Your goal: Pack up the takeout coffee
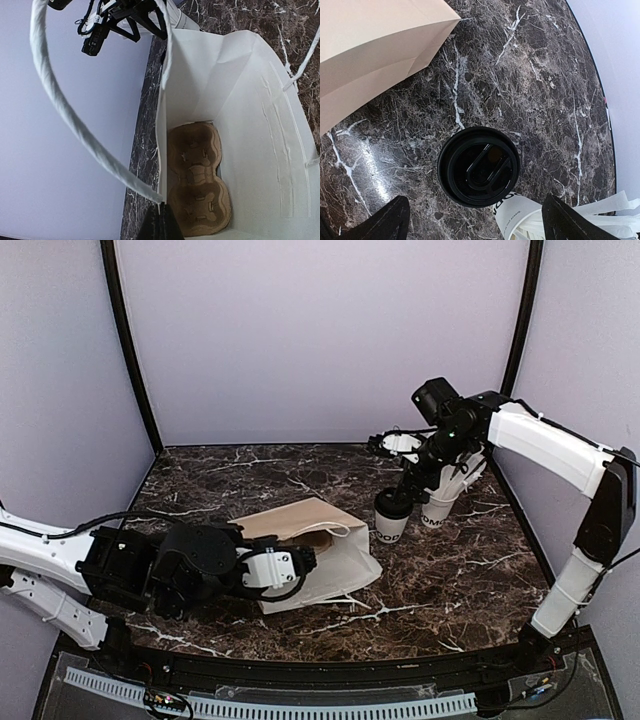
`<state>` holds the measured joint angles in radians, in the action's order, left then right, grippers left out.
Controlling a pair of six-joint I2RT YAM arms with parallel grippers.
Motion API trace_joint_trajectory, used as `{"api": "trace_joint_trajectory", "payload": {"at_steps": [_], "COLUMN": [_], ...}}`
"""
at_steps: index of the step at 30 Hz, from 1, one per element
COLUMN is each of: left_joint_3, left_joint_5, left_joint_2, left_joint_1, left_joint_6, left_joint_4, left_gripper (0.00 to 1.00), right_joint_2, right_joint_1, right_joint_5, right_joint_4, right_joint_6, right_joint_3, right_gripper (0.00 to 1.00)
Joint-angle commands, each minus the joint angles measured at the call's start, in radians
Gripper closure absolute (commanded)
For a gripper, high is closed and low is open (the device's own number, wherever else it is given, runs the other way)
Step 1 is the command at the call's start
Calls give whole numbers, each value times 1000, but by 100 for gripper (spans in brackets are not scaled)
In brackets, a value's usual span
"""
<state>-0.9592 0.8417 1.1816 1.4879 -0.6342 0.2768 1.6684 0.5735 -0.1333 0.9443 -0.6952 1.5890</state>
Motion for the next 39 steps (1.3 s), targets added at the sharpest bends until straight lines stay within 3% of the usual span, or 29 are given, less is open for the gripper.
{"api": "trace_joint_trajectory", "payload": {"at_steps": [1,12,17,27,39], "left_joint_3": [14,-2,-152,-238,-174], "left_joint_5": [52,5,-316,-733,-808], "left_joint_2": [-66,-99,-126,-122,-130], "left_joint_1": [3,-21,-212,-493,-587], "left_joint_6": [-27,24,312,542,620], "left_joint_4": [-108,-106,104,312,300], "left_gripper": [100,100,100,100,100], "right_joint_2": [-10,-6,29,170,250], "right_joint_1": [-4,-2,29,42,42], "right_joint_5": [4,-24,3,79,190], "right_joint_4": [-3,13,46,106,112], "right_joint_6": [35,95,159,320,375], "right_joint_3": [0,12,46,160,202], "right_gripper": [7,9,10,7,7]}}
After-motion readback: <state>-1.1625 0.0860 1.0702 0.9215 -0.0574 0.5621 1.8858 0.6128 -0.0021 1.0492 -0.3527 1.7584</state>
